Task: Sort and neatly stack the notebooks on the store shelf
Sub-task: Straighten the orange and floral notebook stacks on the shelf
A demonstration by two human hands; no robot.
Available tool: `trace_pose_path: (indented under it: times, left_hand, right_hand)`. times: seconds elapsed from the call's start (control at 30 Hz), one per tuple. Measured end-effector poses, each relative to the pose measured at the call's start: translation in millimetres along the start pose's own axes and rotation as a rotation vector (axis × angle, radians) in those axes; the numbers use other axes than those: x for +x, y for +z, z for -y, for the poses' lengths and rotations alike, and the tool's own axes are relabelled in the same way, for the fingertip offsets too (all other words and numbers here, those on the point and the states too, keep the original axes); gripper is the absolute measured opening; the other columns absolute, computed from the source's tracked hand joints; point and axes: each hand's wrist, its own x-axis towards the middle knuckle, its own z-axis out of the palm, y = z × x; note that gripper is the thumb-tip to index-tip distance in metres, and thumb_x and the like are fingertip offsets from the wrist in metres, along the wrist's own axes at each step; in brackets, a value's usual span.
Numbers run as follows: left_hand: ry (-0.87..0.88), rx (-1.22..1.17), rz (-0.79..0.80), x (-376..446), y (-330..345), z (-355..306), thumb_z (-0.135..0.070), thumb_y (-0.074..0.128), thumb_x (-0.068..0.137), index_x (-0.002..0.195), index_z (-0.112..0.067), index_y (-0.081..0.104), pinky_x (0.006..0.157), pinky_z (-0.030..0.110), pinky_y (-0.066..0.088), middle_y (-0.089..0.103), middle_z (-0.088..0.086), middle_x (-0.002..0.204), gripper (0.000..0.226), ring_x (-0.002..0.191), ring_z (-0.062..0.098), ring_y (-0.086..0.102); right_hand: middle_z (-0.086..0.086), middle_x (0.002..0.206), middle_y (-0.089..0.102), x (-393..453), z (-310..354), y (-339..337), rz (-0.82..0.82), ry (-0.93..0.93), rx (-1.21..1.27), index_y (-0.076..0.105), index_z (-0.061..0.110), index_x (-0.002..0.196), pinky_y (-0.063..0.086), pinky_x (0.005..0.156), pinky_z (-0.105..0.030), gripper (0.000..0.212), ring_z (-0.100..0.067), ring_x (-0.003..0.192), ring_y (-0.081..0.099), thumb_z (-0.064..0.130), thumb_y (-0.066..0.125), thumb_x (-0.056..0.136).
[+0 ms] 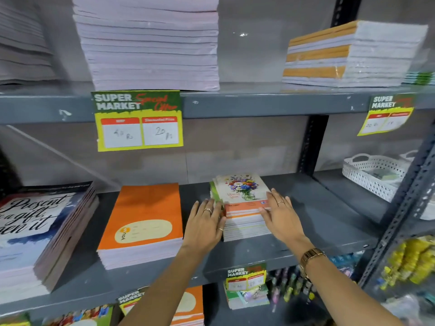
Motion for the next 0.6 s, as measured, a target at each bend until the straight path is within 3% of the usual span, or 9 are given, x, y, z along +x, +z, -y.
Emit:
trace_pose_path:
  times: [0.17,0.27,0.33,0.4,0.6]
  left_hand:
    - [-0.041,-0.023,0.054,10.1,18.5,-18.7,-0.049,0.015,0.094,0.145,-0.017,0.006,0.118,0.04,-0.001,0.02,0.011,0.155,0.061,0.144,0.025,0.013]
    - [-0.089,-0.042,0.048,12.0,26.4,-24.5,-0.049,0.015,0.094,0.145,-0.017,0.003,0.117,0.04,-0.003,0.021,0.009,0.155,0.061,0.144,0.024,0.012]
    - [-0.104,-0.046,0.047,13.0,29.3,-27.4,-0.048,0.014,0.095,0.145,-0.018,0.002,0.117,0.041,-0.003,0.021,0.009,0.155,0.06,0.144,0.024,0.012]
    - [-0.11,-0.042,0.052,14.0,31.0,-30.4,-0.046,0.013,0.095,0.145,-0.019,0.001,0.117,0.041,-0.003,0.02,0.011,0.155,0.059,0.144,0.025,0.011]
    - [-0.133,-0.01,0.06,13.9,32.5,-36.5,-0.043,0.011,0.096,0.145,-0.02,-0.002,0.117,0.042,-0.006,0.021,0.016,0.154,0.056,0.144,0.029,0.01]
  right_hand:
    - [-0.014,0.154,0.026,3.5,-21.0,0.9,0.104,0.009,0.044,0.023,0.007,0.145,0.01,0.119,-0.035,0.068,-0.024,0.142,0.026,0.049,0.035,0.094]
    - [-0.015,0.144,0.044,5.6,-23.9,0.1,0.088,0.003,0.055,0.026,0.005,0.143,0.018,0.118,-0.037,0.069,-0.026,0.134,0.04,0.049,0.039,0.093]
    - [-0.014,0.131,0.056,5.9,-22.8,-0.1,0.097,0.013,0.096,0.026,0.006,0.143,0.034,0.11,-0.04,0.067,-0.028,0.128,0.046,0.047,0.042,0.092]
    - [-0.014,0.127,0.056,5.1,-21.4,-1.3,0.128,0.037,0.134,0.023,0.009,0.144,0.048,0.095,-0.043,0.067,-0.032,0.127,0.045,0.046,0.043,0.093]
    - [-0.013,0.123,0.057,6.0,-20.6,2.4,0.101,0.019,0.193,0.026,0.01,0.144,0.051,0.087,-0.037,0.061,-0.026,0.113,0.054,0.037,0.046,0.094]
